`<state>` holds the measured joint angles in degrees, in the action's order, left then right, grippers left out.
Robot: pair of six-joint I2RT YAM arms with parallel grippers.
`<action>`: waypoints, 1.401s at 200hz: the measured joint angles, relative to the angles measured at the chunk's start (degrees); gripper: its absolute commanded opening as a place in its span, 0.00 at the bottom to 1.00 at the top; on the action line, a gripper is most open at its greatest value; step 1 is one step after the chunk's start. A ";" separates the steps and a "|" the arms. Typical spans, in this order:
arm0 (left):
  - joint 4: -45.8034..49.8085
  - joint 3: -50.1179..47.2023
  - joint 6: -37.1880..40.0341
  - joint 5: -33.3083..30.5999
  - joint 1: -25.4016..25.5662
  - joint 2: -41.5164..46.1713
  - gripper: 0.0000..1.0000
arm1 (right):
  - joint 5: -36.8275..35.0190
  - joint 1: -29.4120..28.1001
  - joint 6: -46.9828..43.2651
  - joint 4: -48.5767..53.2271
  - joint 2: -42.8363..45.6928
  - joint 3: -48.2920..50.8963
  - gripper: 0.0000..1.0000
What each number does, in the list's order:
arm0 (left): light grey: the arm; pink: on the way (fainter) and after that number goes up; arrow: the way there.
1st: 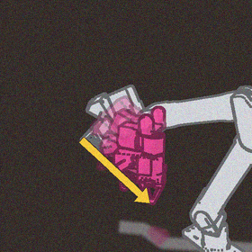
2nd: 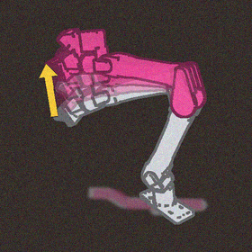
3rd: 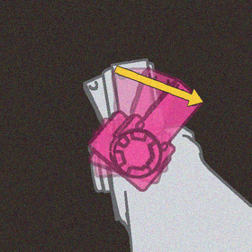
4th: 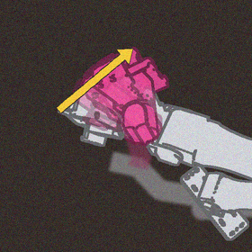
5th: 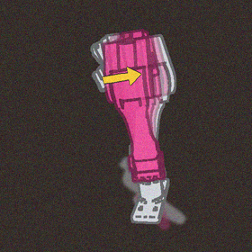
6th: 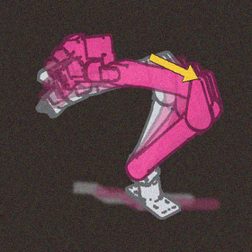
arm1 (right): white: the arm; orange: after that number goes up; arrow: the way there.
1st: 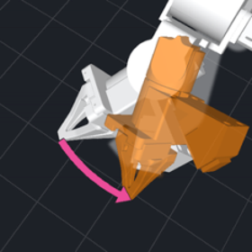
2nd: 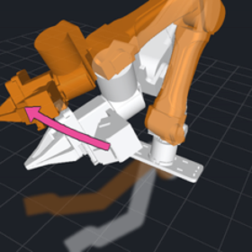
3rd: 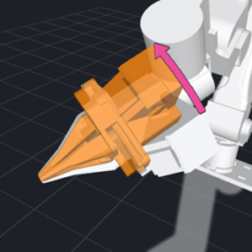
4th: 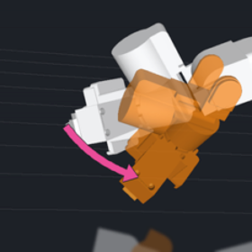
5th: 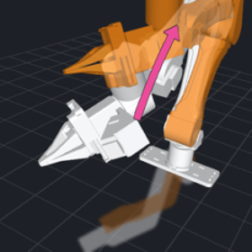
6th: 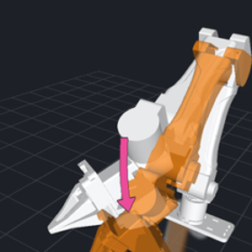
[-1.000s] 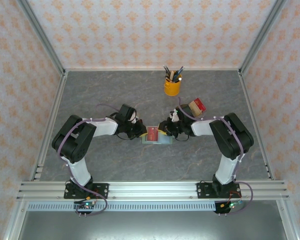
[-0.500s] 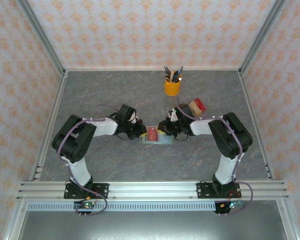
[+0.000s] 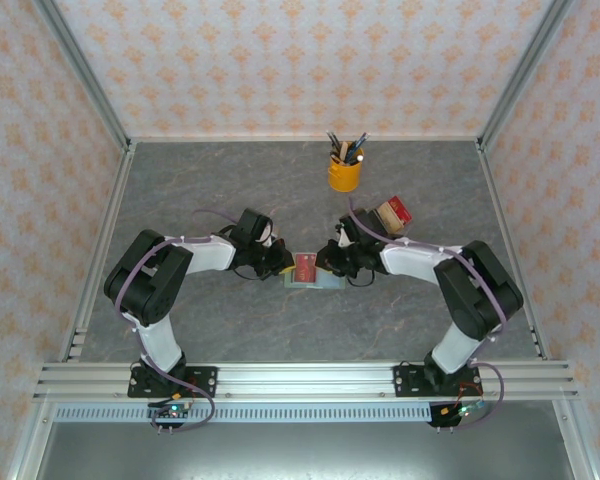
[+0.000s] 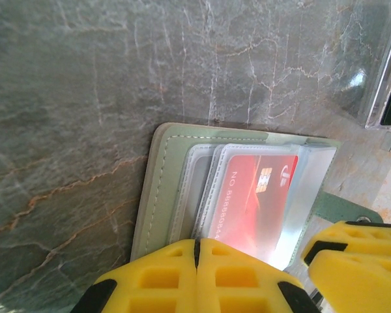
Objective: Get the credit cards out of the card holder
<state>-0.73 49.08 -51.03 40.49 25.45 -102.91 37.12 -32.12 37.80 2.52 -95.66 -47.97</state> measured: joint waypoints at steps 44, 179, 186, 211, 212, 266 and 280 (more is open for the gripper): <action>0.57 0.33 -0.15 0.00 0.02 0.00 0.05 | 0.63 0.00 1.42 -1.27 -3.56 -0.04 0.17; 0.72 0.57 -0.85 0.22 0.04 -0.37 0.05 | 5.33 0.68 3.41 -5.44 -5.38 0.39 0.15; 0.72 0.57 -1.07 0.22 0.04 -0.37 0.05 | 5.38 0.72 3.52 -5.66 -5.38 0.59 0.13; 0.22 0.28 -1.60 0.24 0.04 -0.37 0.06 | 5.75 0.92 3.80 -6.86 -4.98 1.53 0.07; 0.20 0.28 -1.62 0.24 0.04 -0.35 0.06 | 5.75 0.92 3.80 -6.88 -4.94 1.55 0.07; -0.35 -0.02 -1.68 0.22 0.04 -0.35 0.10 | 5.73 0.92 3.76 -6.71 -3.23 1.90 0.08; -0.42 -0.02 -1.68 0.20 0.04 -0.35 0.12 | 5.31 0.81 3.52 -6.12 -2.34 1.90 0.10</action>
<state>-1.15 49.06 -52.71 40.69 25.50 -103.26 42.44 -31.31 41.32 -3.60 -98.00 -46.06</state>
